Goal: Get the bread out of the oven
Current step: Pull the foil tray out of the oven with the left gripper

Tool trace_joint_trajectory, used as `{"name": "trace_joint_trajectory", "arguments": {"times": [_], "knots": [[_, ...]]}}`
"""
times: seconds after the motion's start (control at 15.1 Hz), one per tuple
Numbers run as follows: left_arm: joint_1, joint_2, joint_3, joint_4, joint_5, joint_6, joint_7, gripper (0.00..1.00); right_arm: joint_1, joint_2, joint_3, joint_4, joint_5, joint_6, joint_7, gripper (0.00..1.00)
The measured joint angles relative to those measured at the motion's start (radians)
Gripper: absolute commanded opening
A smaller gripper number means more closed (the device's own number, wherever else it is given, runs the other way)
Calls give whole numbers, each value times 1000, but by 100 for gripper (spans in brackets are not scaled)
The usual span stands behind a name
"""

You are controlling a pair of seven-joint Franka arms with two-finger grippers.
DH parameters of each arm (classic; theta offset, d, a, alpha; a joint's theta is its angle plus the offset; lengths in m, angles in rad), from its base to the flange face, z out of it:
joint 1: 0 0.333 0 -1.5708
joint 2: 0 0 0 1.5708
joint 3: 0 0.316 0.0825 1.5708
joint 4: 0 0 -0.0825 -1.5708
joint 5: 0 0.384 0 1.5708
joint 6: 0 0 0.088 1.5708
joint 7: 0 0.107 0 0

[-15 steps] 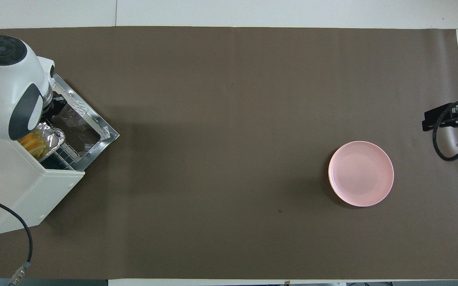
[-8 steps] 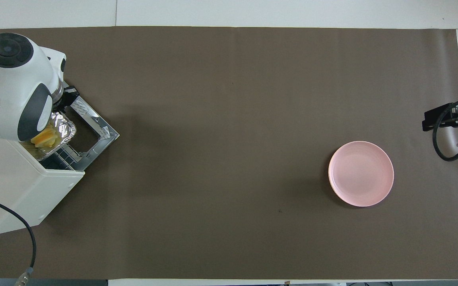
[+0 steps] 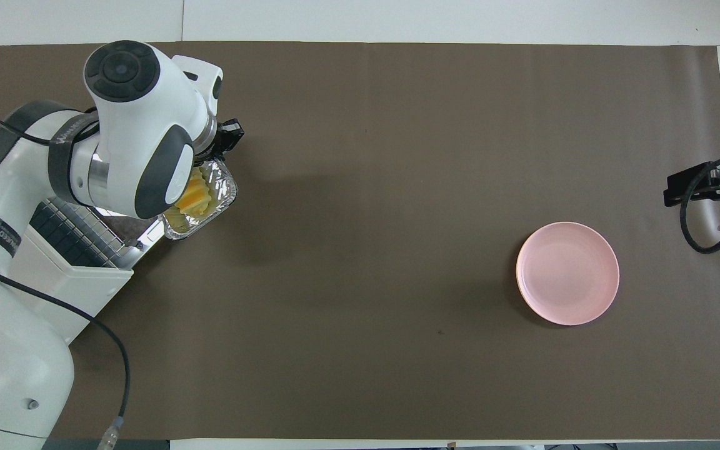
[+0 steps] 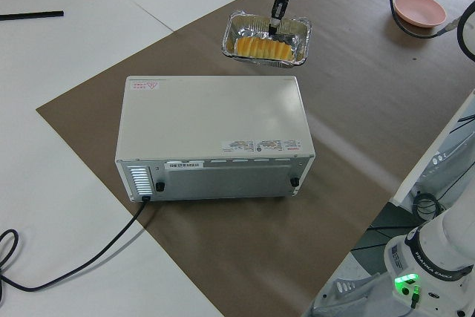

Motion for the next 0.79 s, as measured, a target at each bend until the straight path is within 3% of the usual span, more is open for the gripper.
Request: {"name": "trace_joint_trajectory", "arguments": {"times": [0.13, 0.26, 0.6, 0.79], "knots": [[-40, 58, 0, 111, -32, -58, -1, 0, 0, 0, 0, 0, 0, 0, 0, 100], [-69, 89, -1, 159, -44, -67, -2, 0, 0, 0, 0, 0, 0, 0, 0, 100], [-111, 100, -46, 175, -46, -66, 57, 0, 0, 0, 0, 0, 0, 0, 0, 100], [-193, 100, -53, 171, -37, -58, 142, 0, 0, 0, 0, 0, 0, 0, 0, 100]]}}
